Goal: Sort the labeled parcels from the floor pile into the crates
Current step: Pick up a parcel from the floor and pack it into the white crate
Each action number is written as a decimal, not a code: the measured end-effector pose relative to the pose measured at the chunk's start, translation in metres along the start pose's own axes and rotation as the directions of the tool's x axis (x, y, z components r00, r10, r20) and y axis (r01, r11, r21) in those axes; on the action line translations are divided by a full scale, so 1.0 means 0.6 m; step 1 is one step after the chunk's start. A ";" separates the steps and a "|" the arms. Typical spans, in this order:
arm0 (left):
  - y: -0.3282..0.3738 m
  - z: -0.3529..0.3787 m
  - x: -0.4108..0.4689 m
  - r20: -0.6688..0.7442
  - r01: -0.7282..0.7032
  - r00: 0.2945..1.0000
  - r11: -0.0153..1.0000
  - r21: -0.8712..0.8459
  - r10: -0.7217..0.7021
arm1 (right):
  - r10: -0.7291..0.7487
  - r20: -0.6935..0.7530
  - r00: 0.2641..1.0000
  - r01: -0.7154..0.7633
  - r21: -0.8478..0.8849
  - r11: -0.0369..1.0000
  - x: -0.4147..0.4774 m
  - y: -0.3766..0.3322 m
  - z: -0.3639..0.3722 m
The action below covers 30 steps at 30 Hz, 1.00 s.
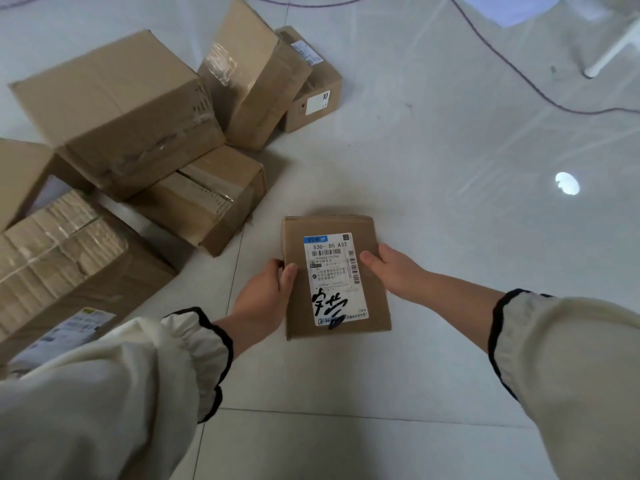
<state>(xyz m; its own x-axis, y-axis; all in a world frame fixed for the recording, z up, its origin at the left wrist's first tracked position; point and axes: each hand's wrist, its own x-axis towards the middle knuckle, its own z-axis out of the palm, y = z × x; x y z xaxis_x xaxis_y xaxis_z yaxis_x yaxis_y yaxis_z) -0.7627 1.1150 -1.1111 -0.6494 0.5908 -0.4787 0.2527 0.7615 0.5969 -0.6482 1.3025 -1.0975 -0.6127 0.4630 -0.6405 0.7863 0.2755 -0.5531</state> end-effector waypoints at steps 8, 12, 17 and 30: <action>-0.009 0.005 0.006 -0.052 -0.017 0.999 0.992 -0.121 0.011 | 0.013 0.027 1.000 -0.015 0.088 0.996 0.008 -0.001 -0.002; 0.002 -0.005 0.016 -0.090 -0.064 0.995 0.986 -0.157 0.050 | 0.033 -0.049 0.998 -0.029 0.093 0.995 0.011 -0.001 0.011; 0.059 -0.052 -0.014 -0.078 -0.073 0.995 0.970 -0.233 0.056 | 0.118 -0.136 0.984 -0.064 0.345 0.936 -0.064 -0.045 -0.022; 0.575 -0.464 -0.363 0.014 -0.247 0.967 0.952 -0.179 0.254 | 0.195 -0.085 0.977 -0.094 0.649 0.755 -0.630 -0.342 -0.451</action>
<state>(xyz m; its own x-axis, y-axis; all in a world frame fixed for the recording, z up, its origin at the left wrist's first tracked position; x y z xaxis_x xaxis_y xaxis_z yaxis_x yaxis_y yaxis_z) -0.7335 1.1747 -0.6217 -0.5540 0.7683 -0.3206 0.2727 0.5313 0.8021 -0.5567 1.2992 -0.5976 -0.4386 0.5780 -0.6881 0.5998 -0.3819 -0.7031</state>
